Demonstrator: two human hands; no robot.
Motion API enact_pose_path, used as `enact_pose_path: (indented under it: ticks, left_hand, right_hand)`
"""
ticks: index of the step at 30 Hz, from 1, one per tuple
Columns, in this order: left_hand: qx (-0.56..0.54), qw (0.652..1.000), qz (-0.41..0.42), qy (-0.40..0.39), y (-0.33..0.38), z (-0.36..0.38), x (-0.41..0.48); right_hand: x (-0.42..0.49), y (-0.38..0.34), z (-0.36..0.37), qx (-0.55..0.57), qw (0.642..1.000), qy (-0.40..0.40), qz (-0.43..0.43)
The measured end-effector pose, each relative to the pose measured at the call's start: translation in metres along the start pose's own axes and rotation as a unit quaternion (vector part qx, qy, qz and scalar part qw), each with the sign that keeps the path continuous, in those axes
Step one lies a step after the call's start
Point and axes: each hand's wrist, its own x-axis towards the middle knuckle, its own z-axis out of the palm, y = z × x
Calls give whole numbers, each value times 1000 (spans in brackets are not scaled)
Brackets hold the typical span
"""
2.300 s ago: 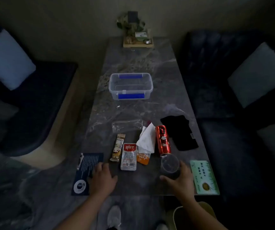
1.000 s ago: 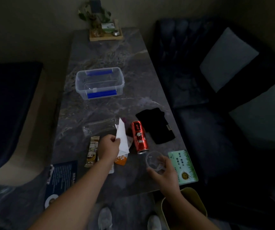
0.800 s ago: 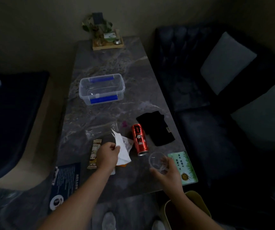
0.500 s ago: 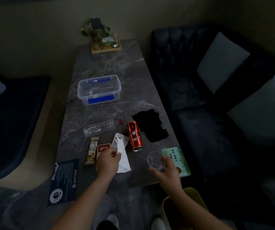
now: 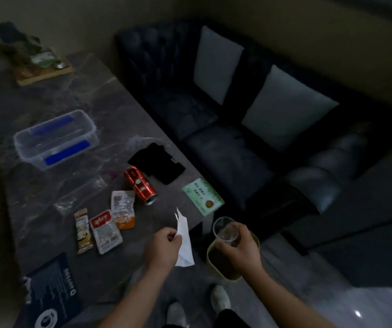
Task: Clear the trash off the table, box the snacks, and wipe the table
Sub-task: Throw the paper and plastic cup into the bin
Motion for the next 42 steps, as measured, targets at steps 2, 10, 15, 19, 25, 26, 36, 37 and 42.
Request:
enact_pose_path:
  ticks: [2,10,15,19,25,26,36,37,42]
  left_hand:
    - [19,999,16,-25,1,10,-11]
    - [81,992,47,-82,11,68,-27]
    - [130,987,35,-86,23,117,-27]
    - [153,983,15,-98,25,158,-29]
    - [167,977,-24,-134,6,220,-9]
    - [170,976,-28,-136,-1,231,-3]
    - [199,968,-51,-144,-72,328,76]
    - [201,967,-53,-147,-80,336,83]
    - [218,961,-45,-166,-113,373,110]
  right_hand:
    - [-11,12,-10,-8,1000,11,16]
    - [-17,69,-38,-12,998,22,65]
    - [0,106,-56,2,996,-10,83]
    - [16,137,-71,10,994,-43,104]
    - [56,190,-75,-8,986,-92,138]
    - [65,201,-72,-12,985,-96,145]
    - [152,296,1,3,975,-78,210]
    - [159,305,10,9,973,-77,216]
    - [189,342,45,-22,968,-94,233]
